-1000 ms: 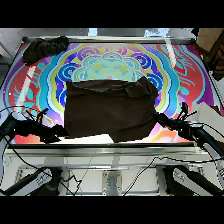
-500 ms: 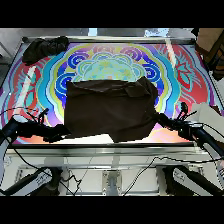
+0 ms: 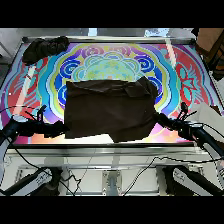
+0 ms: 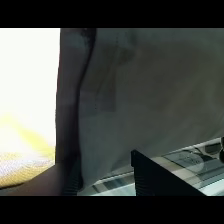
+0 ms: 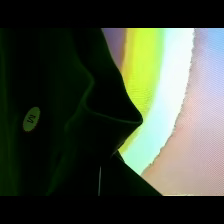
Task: Fold the shirts.
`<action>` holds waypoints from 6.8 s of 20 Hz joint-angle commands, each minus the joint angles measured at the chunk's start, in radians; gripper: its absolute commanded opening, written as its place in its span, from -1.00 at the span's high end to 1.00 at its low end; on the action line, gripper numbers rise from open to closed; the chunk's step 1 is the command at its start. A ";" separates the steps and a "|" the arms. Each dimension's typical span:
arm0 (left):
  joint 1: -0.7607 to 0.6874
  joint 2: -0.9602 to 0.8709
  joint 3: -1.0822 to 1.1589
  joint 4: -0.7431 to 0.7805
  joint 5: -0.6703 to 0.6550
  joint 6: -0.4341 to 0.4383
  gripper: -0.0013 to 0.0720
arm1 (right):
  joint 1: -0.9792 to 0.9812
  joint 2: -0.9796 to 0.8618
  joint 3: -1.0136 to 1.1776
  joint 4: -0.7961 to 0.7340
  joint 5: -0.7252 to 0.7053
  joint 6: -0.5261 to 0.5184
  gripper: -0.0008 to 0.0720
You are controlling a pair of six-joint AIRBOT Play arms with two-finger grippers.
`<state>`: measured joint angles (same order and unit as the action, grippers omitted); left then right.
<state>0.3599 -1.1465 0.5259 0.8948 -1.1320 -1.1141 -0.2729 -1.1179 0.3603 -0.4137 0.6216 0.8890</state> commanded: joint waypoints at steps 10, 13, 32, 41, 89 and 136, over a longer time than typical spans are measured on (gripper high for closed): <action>-0.098 -0.013 -0.038 -0.011 0.045 0.042 0.92 | 0.000 -0.001 0.000 0.001 0.001 0.000 0.91; -0.098 -0.013 -0.032 -0.111 0.019 0.093 0.93 | 0.000 -0.001 0.000 0.003 0.002 -0.001 0.91; -0.099 -0.237 0.261 -0.040 0.216 0.066 0.92 | 0.000 -0.001 0.000 0.023 -0.018 -0.026 0.92; -0.098 -0.272 0.335 -0.108 0.056 0.060 -0.84 | 0.000 -0.001 0.000 0.033 -0.013 -0.027 0.91; 0.033 -0.249 0.087 -0.160 0.169 0.199 0.29 | 0.000 -0.001 0.000 0.064 -0.001 -0.052 0.91; 0.069 0.242 1.513 -0.417 -0.360 -0.199 0.95 | -0.172 0.502 1.250 -0.704 0.726 0.301 0.93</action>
<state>0.4297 -0.9890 2.0354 0.4145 -1.5074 -1.2839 -0.4450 -0.6655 1.5463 -1.0428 1.2427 1.1568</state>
